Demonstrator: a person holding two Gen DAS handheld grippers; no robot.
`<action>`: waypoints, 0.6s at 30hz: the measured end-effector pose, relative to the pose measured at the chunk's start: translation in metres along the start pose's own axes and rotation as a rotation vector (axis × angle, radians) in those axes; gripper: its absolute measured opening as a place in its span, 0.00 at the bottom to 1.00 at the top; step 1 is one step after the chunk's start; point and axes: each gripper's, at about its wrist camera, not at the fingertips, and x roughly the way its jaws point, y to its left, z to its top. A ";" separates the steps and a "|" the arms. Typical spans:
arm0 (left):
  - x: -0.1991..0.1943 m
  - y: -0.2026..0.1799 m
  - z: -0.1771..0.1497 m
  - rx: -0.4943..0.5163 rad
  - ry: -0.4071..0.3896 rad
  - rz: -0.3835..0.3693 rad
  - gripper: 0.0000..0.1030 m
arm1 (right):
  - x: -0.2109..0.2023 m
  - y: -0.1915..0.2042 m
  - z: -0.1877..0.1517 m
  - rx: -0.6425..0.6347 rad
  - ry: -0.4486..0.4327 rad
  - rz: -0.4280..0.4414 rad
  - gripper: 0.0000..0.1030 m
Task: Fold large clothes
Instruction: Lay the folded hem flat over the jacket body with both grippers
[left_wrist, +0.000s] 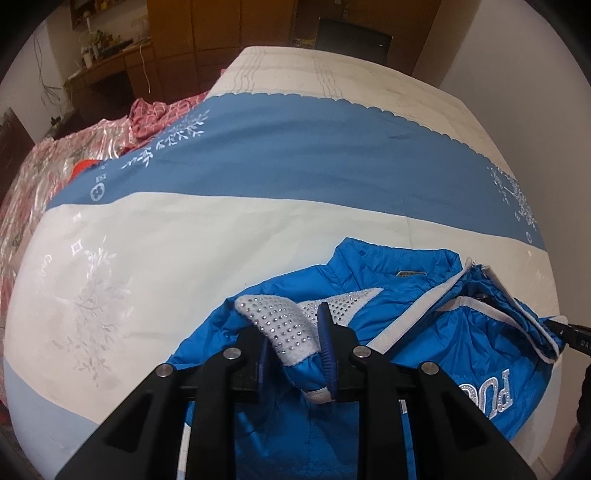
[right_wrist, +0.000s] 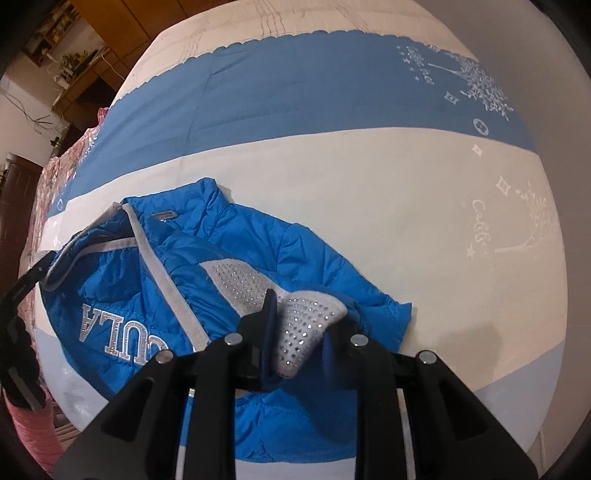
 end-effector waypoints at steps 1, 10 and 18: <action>0.002 -0.001 0.001 0.004 0.001 0.003 0.23 | 0.002 -0.001 0.000 -0.001 -0.001 0.000 0.21; 0.034 0.003 0.006 -0.014 0.037 0.006 0.23 | 0.029 -0.006 0.009 -0.012 0.028 -0.014 0.21; 0.051 0.001 0.003 0.014 0.036 0.038 0.23 | 0.043 -0.005 0.010 -0.013 0.030 -0.039 0.21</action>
